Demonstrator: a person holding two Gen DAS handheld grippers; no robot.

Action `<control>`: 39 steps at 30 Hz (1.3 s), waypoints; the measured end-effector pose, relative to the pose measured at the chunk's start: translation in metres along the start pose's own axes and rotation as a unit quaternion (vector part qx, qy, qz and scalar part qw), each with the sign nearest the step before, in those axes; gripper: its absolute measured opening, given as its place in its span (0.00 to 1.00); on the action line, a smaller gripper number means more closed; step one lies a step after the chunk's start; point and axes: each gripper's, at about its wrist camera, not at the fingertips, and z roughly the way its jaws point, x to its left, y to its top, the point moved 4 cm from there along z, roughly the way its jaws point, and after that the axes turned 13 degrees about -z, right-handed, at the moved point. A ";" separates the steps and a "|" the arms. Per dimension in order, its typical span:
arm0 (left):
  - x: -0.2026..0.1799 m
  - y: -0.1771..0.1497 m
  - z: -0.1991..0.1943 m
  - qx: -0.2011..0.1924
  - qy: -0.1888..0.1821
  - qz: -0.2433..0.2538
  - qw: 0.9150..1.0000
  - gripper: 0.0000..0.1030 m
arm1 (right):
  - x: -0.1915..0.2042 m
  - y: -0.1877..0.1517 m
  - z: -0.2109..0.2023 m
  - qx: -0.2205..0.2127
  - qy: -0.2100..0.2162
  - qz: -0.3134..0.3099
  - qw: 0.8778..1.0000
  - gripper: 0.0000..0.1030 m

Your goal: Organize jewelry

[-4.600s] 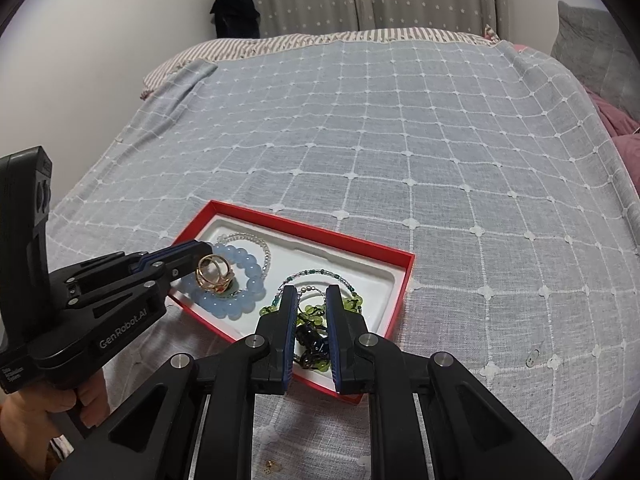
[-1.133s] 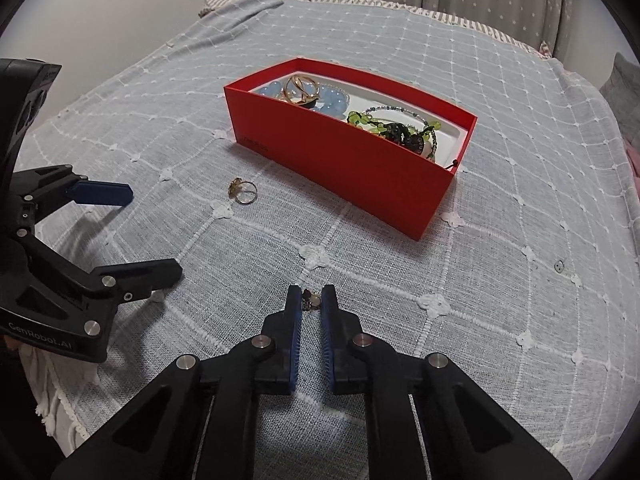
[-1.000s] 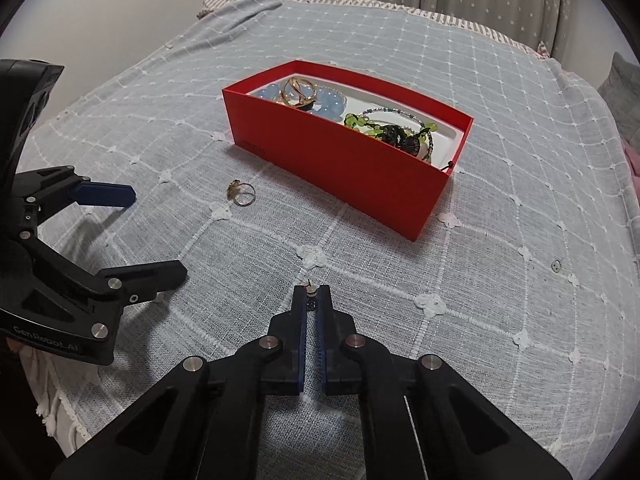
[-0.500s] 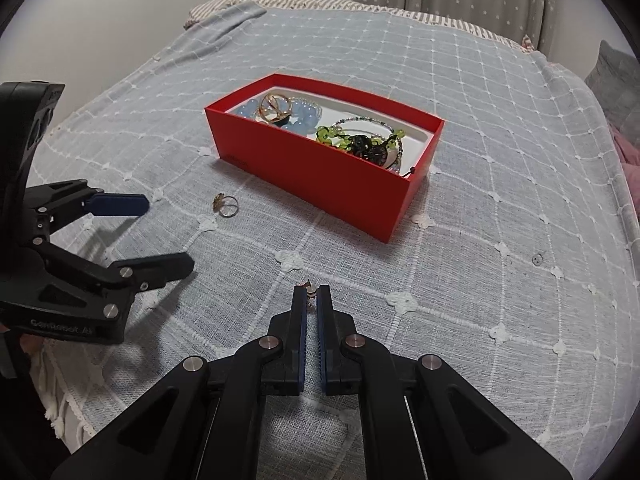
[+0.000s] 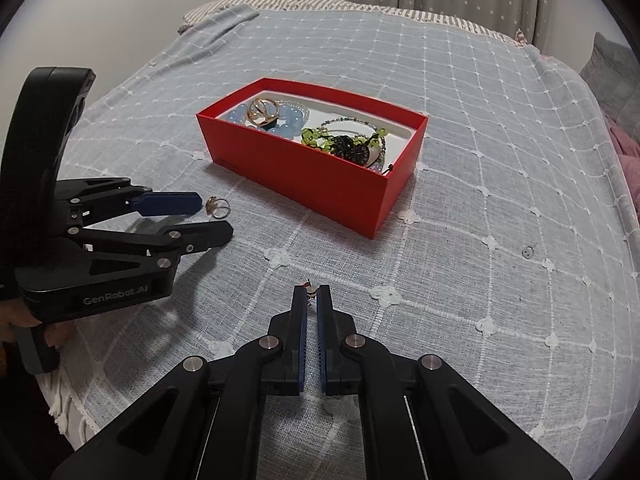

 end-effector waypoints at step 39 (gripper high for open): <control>0.029 0.008 -0.029 -0.024 0.030 -0.015 0.999 0.19 | -0.006 0.025 -0.015 -0.030 0.001 0.012 0.999 0.04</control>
